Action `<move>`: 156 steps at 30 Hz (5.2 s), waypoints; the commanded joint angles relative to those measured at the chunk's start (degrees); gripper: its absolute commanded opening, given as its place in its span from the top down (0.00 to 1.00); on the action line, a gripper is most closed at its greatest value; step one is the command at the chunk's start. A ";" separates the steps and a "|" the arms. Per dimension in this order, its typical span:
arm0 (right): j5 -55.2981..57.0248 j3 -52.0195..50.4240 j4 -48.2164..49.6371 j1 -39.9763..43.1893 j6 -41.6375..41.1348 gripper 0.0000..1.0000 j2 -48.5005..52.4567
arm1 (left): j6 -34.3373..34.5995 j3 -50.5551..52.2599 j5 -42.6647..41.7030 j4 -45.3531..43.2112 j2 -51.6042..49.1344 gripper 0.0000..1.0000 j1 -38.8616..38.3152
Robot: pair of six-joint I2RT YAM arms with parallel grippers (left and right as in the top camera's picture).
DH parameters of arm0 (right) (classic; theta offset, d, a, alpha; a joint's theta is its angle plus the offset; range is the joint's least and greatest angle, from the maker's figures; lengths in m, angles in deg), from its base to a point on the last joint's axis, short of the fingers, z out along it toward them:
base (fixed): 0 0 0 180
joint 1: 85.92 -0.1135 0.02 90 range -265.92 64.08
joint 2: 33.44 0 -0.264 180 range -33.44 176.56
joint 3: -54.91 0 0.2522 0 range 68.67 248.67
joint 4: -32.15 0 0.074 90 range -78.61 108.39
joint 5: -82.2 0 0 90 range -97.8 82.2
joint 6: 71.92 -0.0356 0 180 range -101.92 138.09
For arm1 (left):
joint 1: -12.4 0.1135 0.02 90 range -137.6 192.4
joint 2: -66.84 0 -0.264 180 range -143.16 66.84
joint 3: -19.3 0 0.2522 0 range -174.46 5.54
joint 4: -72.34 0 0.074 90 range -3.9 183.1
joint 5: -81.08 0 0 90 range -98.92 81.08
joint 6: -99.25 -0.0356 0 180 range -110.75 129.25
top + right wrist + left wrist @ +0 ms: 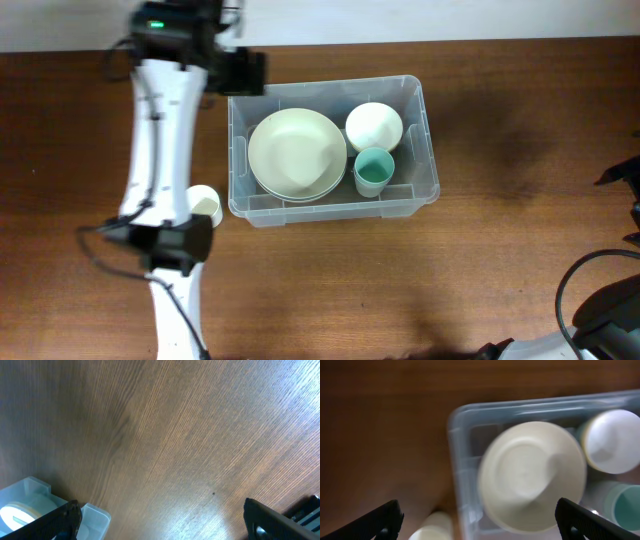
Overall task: Pack container
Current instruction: 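Move the left gripper back to the cream cup at left, then grasp the cream cup with the left gripper and lift it, then carry the cream cup over the mint cup in the container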
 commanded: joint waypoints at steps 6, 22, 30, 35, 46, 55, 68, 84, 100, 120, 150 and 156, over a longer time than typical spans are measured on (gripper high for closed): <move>0.26 -0.35 0.02 0.11 -0.48 0.01 -0.17 | 7.74 23.67 -1.05 0.26 11.87 0.00 9.44; 0.26 -0.35 0.02 0.11 -0.48 0.01 -0.17 | 15.23 53.62 -2.38 -5.55 13.38 0.00 17.99; 0.26 -0.35 0.02 0.11 -0.48 0.01 -0.17 | 14.62 54.51 -0.63 -2.78 15.32 0.00 17.46; 0.26 -0.35 0.02 0.11 -0.48 0.01 -0.17 | 14.60 58.71 -0.46 -5.07 21.11 0.00 17.46; 0.26 -0.35 0.02 0.11 -0.48 0.01 -0.17 | 14.62 73.53 1.33 -19.15 28.35 0.00 17.64; 0.26 -0.35 0.02 0.11 -0.48 0.01 -0.17 | 14.60 78.95 1.44 -26.45 28.35 0.00 17.88; 0.26 -0.35 0.02 0.11 -0.48 0.01 -0.17 | 14.62 87.47 -1.09 -36.92 28.28 0.09 17.84; 0.26 -0.35 0.02 0.11 -0.48 0.01 -0.17 | 14.67 90.07 -1.09 -38.86 28.22 0.71 17.84; 0.26 -0.35 0.02 0.11 -0.48 0.01 -0.17 | 14.64 88.74 -1.07 -41.55 28.26 0.99 18.62; 0.26 -0.35 0.02 0.11 -0.48 0.01 -0.17 | 14.58 42.47 -10.34 -25.33 33.53 0.99 7.98; 0.26 -0.35 0.02 0.11 -0.48 0.01 -0.17 | 9.86 42.49 2.40 -30.51 11.91 0.99 -31.04; 0.26 -0.35 0.02 0.11 -0.48 0.01 -0.17 | 9.86 42.49 4.09 -31.80 11.80 0.98 -30.93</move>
